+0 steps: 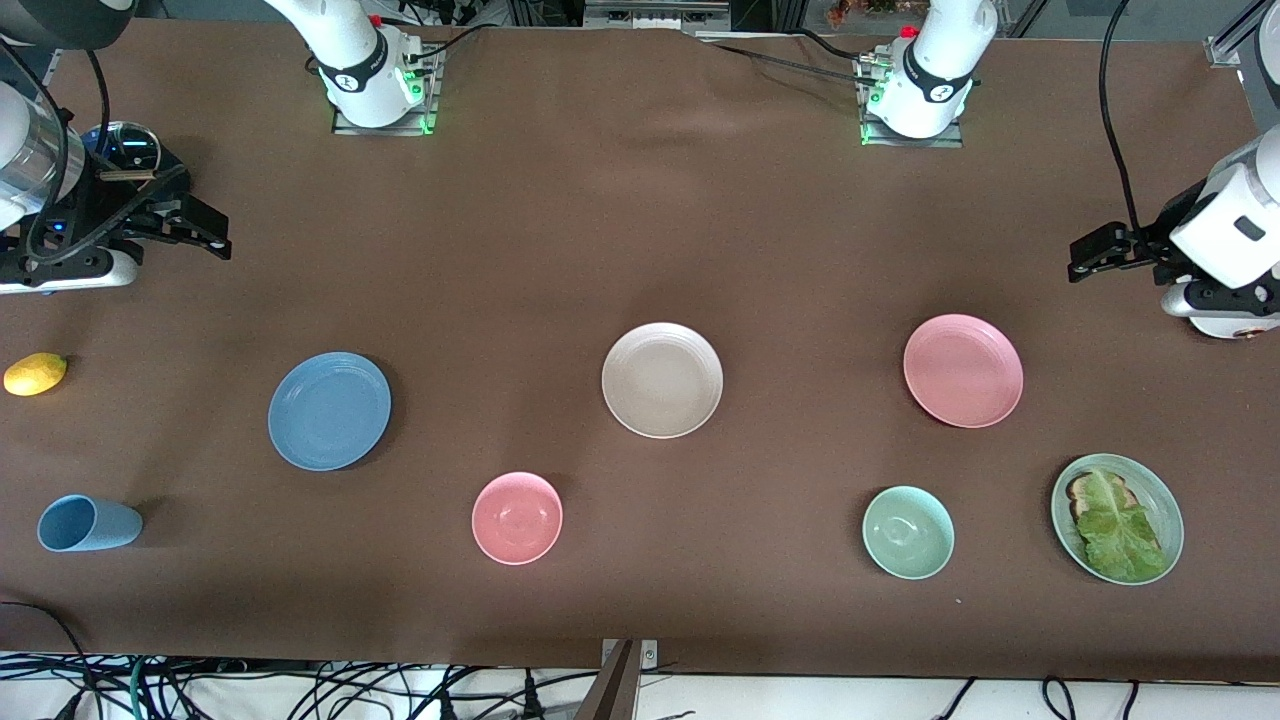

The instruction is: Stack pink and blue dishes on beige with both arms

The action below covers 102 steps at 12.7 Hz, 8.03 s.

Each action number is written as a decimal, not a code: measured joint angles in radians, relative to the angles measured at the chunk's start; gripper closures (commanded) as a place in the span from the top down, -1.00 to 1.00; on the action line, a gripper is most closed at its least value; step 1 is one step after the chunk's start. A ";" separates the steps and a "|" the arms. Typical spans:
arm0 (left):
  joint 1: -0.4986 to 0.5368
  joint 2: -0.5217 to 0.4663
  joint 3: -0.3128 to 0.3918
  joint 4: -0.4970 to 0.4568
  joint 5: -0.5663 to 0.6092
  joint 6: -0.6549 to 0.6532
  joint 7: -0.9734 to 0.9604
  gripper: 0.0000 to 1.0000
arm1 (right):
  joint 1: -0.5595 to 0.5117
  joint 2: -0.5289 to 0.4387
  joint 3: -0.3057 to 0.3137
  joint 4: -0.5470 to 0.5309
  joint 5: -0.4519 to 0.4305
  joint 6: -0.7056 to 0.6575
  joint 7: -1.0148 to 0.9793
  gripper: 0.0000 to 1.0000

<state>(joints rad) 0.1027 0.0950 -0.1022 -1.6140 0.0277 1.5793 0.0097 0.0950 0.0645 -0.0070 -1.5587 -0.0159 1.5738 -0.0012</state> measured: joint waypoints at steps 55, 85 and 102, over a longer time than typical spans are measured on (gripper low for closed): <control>0.039 0.387 -0.308 -0.020 -0.152 0.221 -0.380 -1.00 | -0.199 0.545 -0.012 -0.286 0.016 0.859 -0.173 0.06; -0.283 0.689 -0.290 0.133 -0.163 0.471 -0.603 1.00 | -0.199 0.491 0.015 -0.274 0.027 0.792 -0.191 -1.00; 0.019 0.587 -0.288 0.163 -0.024 0.175 -0.433 1.00 | -0.188 0.463 0.294 0.017 0.027 0.324 0.129 -1.00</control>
<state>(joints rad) 0.1213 0.6816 -0.3904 -1.4512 0.0040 1.7548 -0.4233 -0.0934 0.5278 0.2872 -1.5419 0.0113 1.8973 0.1280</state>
